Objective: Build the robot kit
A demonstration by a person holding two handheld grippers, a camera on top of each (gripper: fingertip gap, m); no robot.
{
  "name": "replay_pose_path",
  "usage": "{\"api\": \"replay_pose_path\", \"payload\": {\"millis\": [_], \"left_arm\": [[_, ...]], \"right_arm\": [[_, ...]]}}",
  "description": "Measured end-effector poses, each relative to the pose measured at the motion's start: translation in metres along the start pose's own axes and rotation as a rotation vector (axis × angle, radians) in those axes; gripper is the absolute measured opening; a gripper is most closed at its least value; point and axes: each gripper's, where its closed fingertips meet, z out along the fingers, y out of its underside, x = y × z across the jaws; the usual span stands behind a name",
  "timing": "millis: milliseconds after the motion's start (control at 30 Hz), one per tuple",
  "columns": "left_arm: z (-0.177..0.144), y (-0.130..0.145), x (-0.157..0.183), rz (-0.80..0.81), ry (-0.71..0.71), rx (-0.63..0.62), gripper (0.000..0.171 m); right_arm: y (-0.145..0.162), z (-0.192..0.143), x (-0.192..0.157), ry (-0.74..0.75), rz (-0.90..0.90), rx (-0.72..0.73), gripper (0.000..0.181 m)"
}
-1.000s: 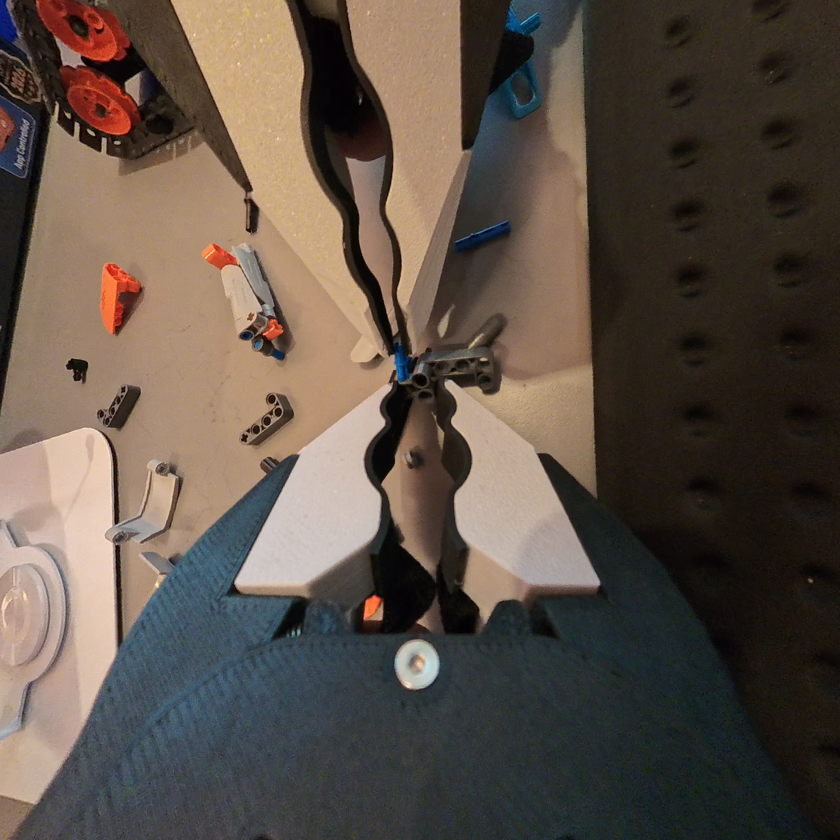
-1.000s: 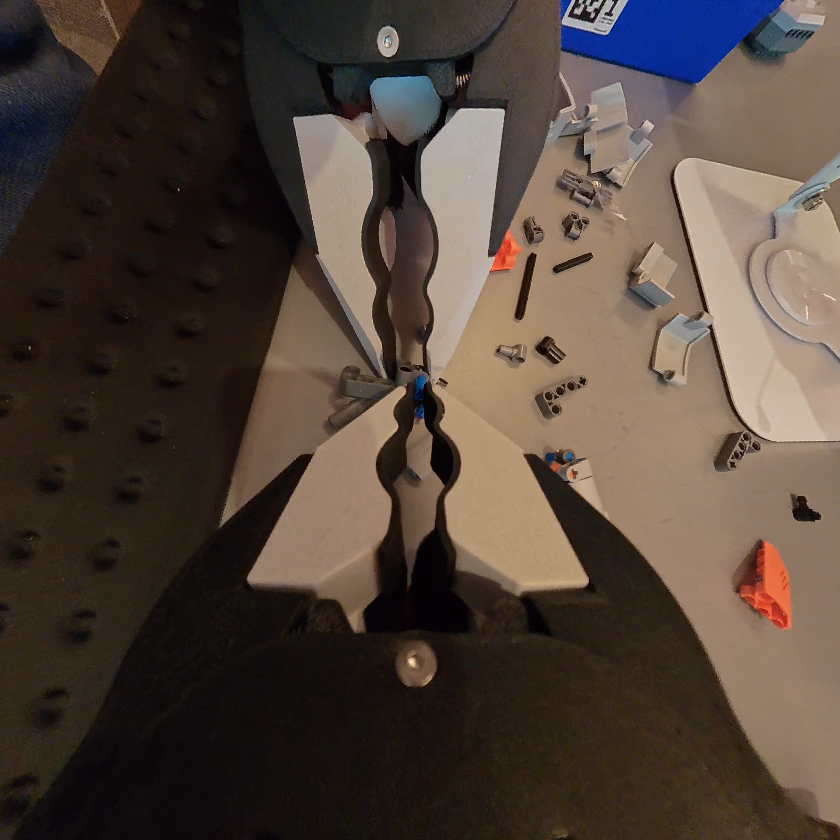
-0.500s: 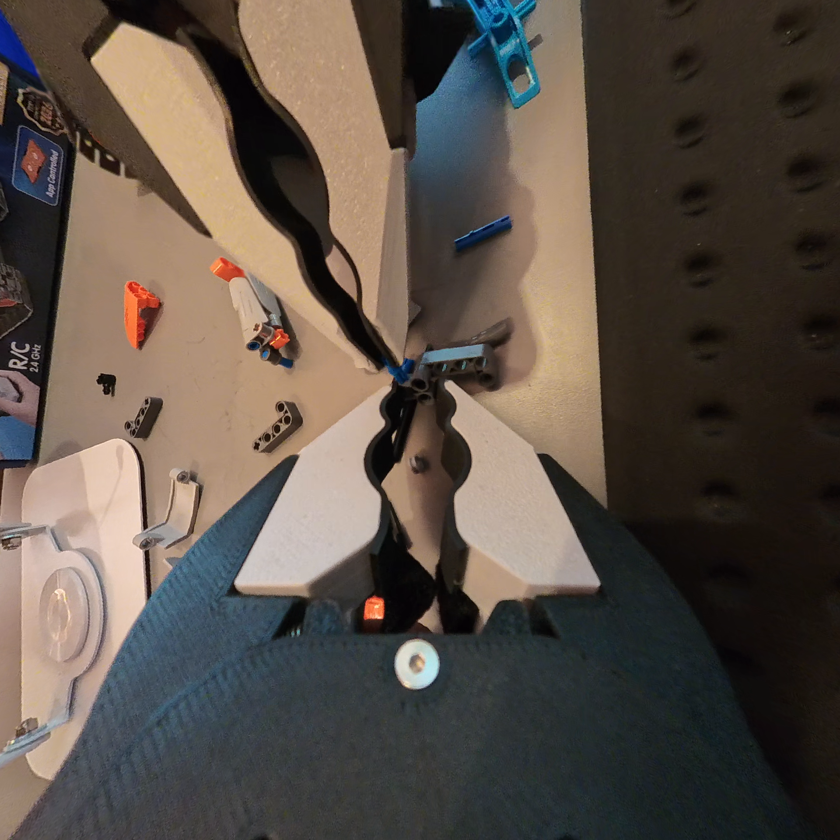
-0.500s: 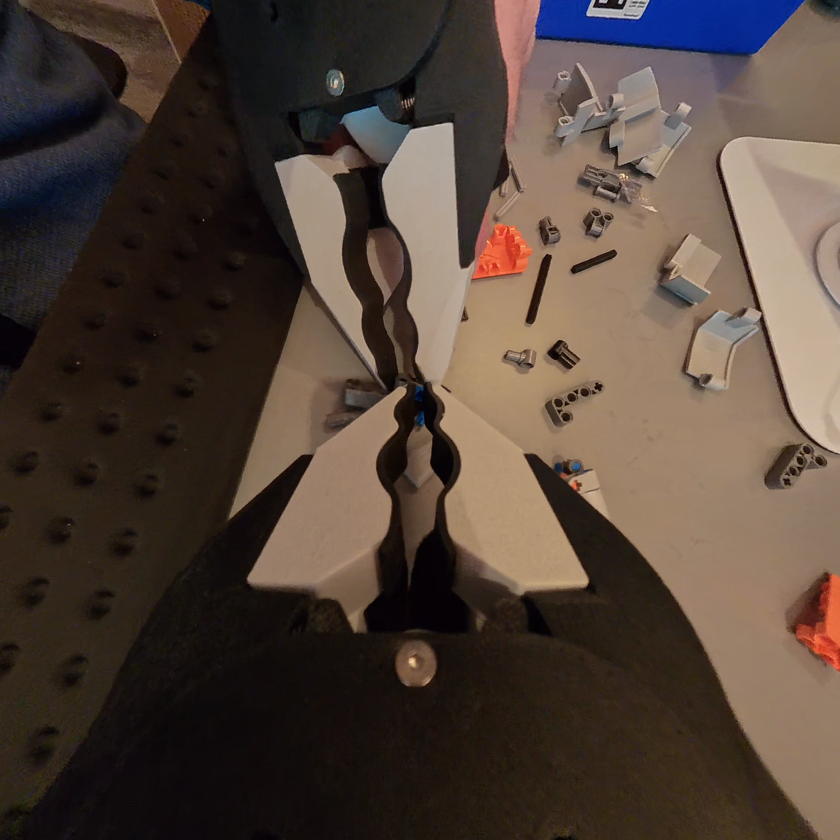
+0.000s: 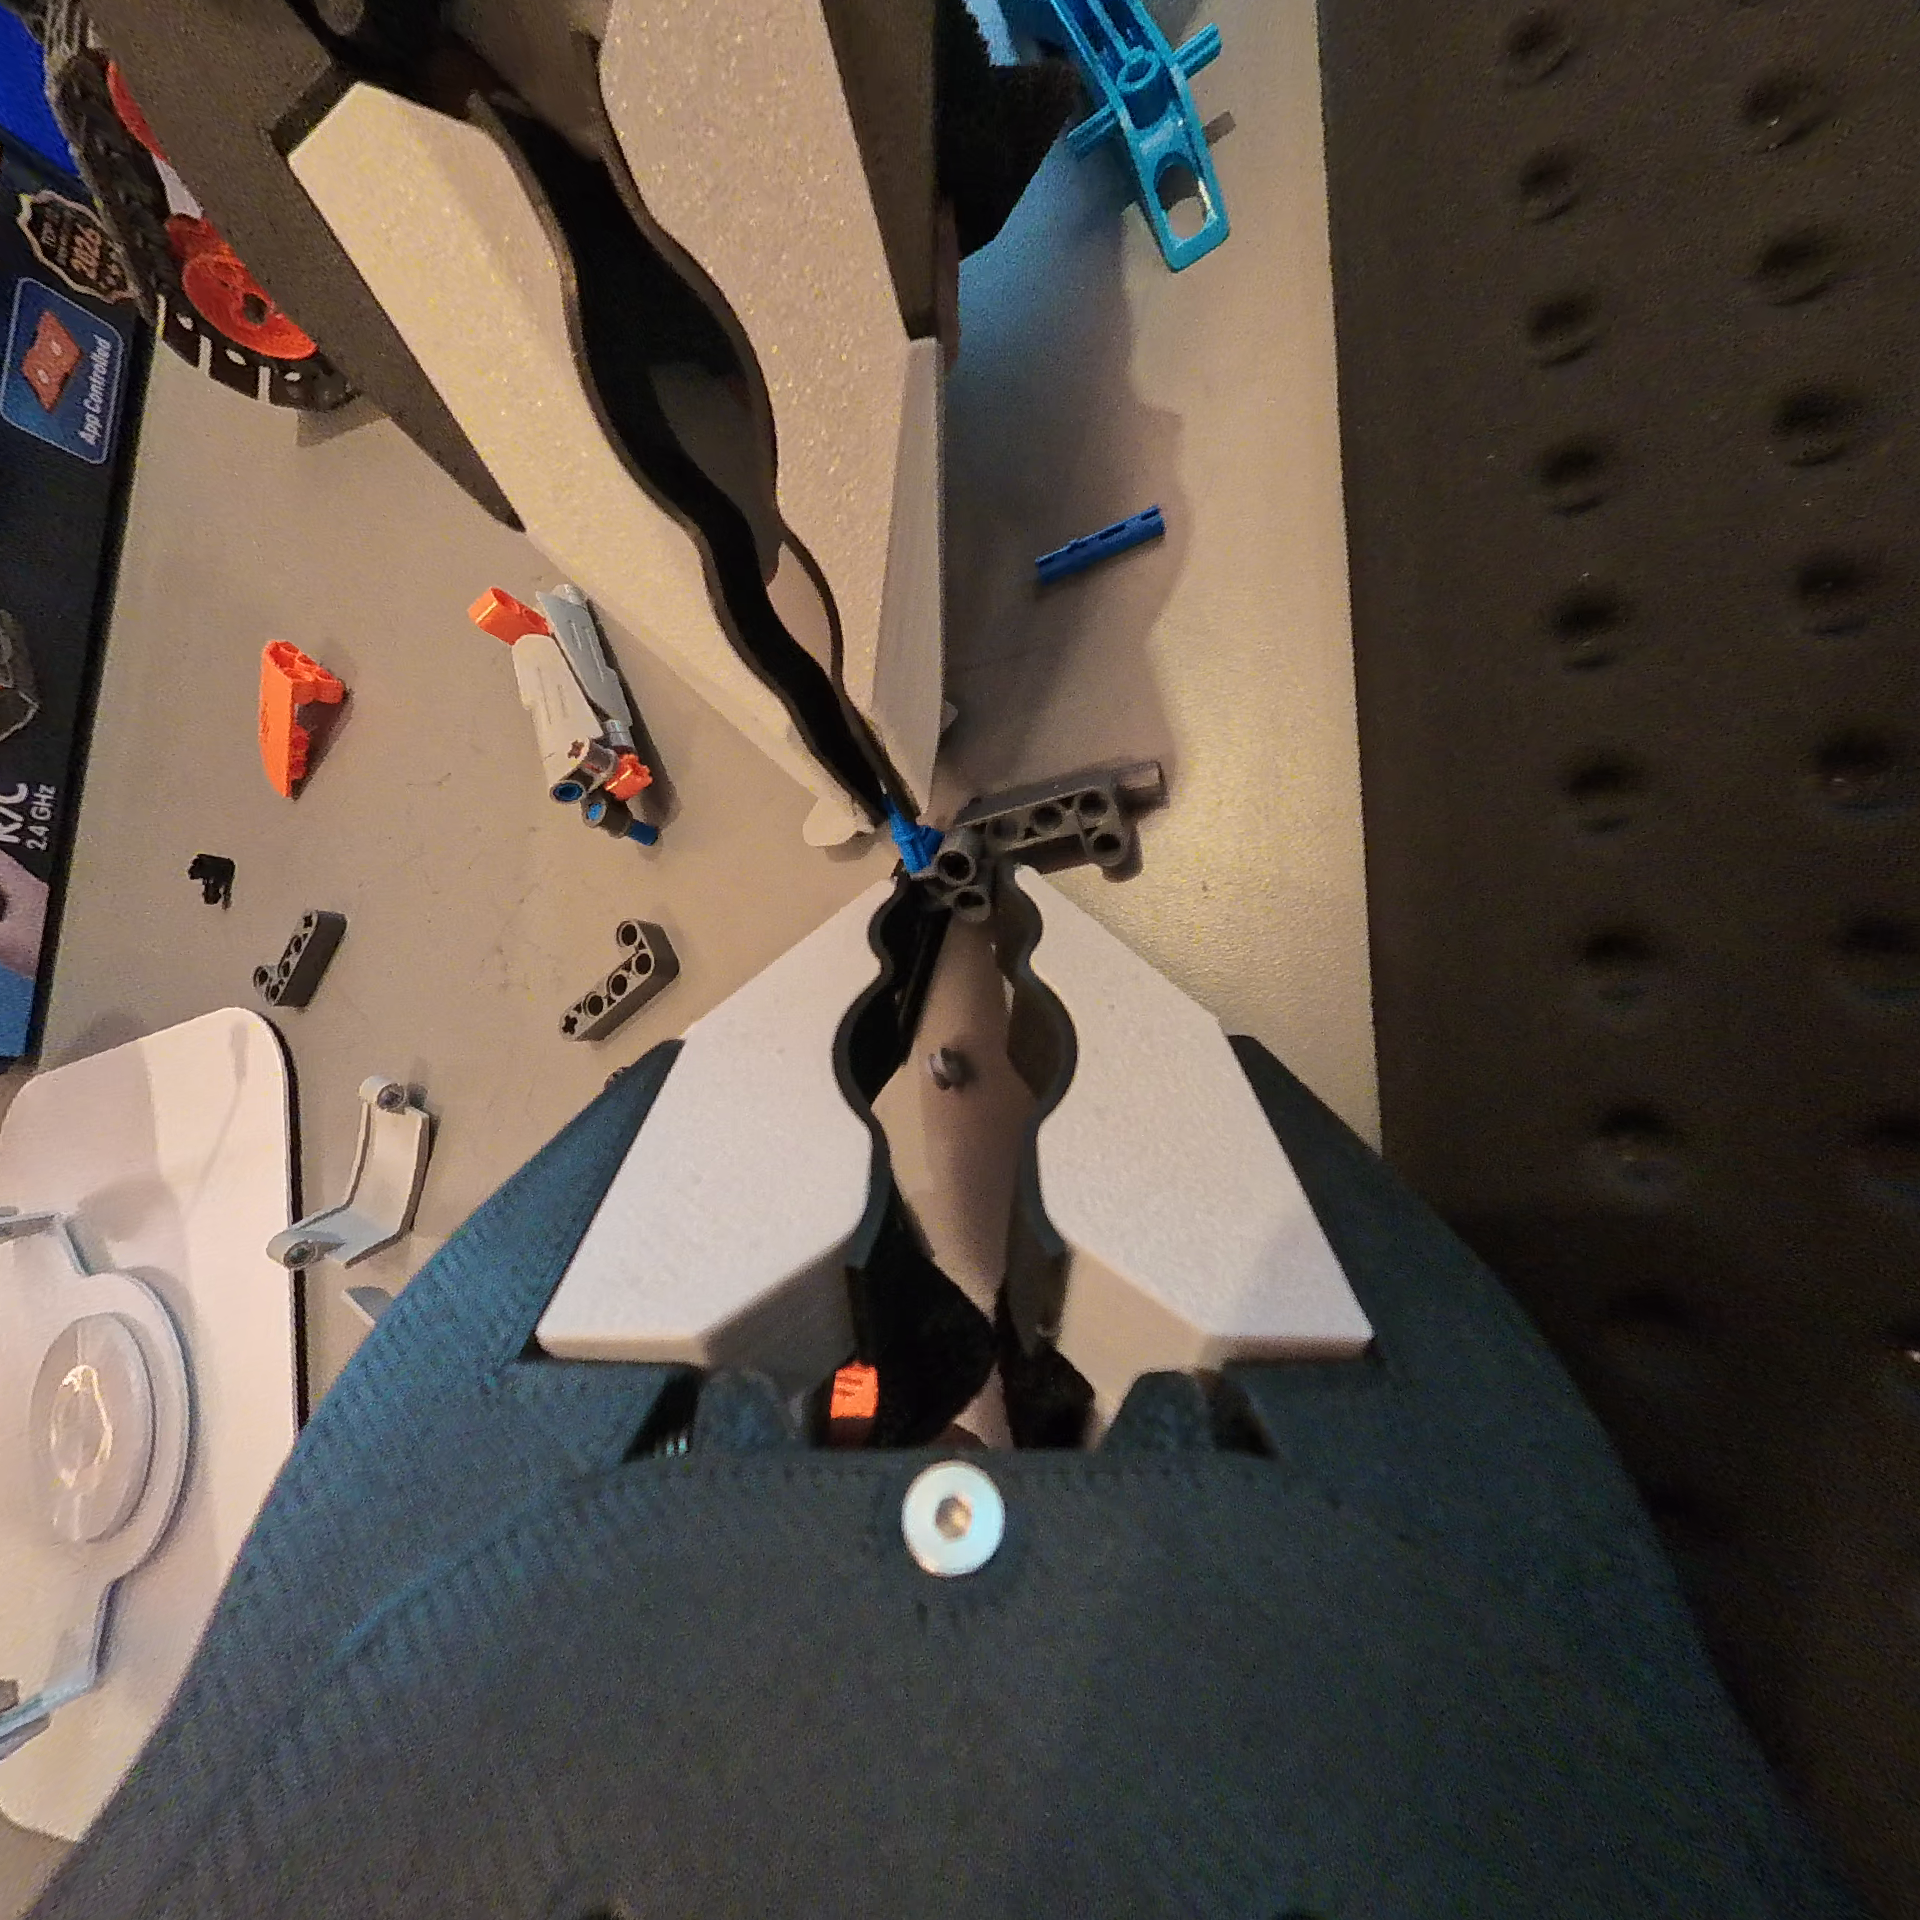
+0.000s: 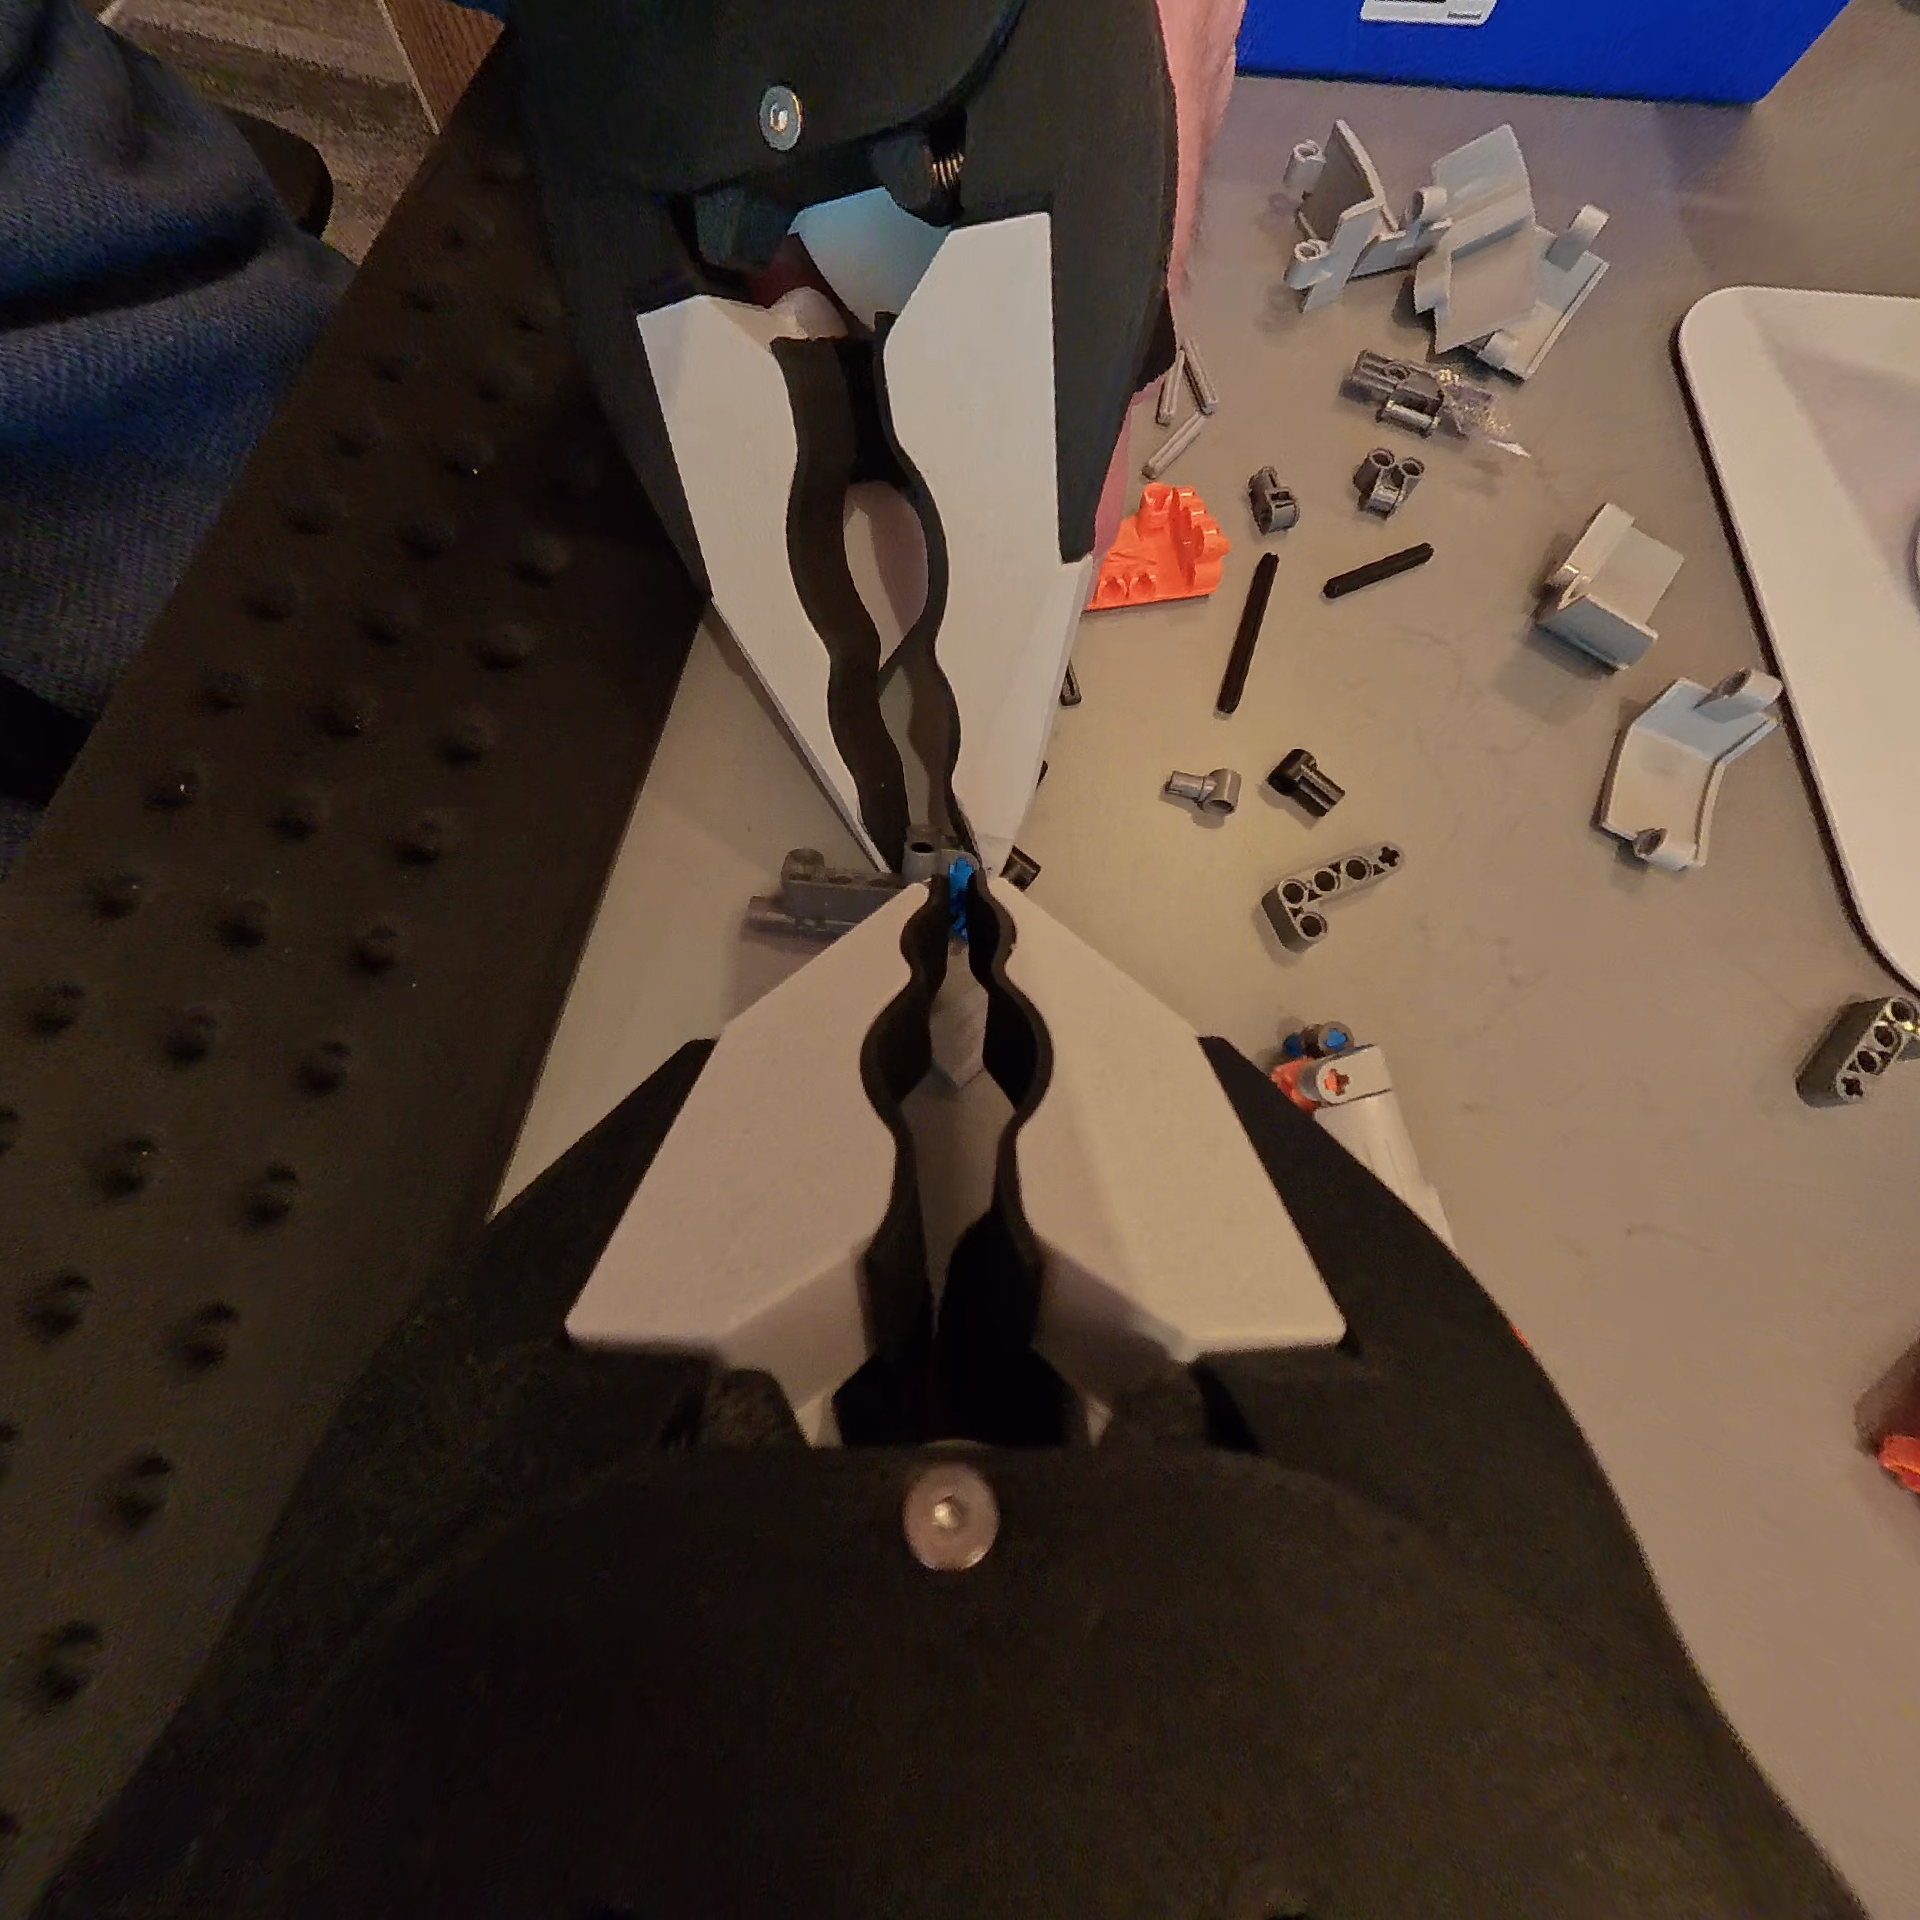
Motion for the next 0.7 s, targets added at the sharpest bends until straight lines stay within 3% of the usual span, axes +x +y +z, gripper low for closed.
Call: {"api": "replay_pose_path", "payload": {"millis": [433,700], "left_arm": [[0.000,0.000,0.001,-0.011,0.009,0.010,0.012],[-0.024,-0.017,-0.028,-0.079,-0.144,0.115,0.014]], "right_arm": [[-0.001,0.007,0.000,-0.002,-0.013,-0.026,0.001],[-0.033,-0.017,0.015,0.153,-0.051,0.081,0.001]]}}
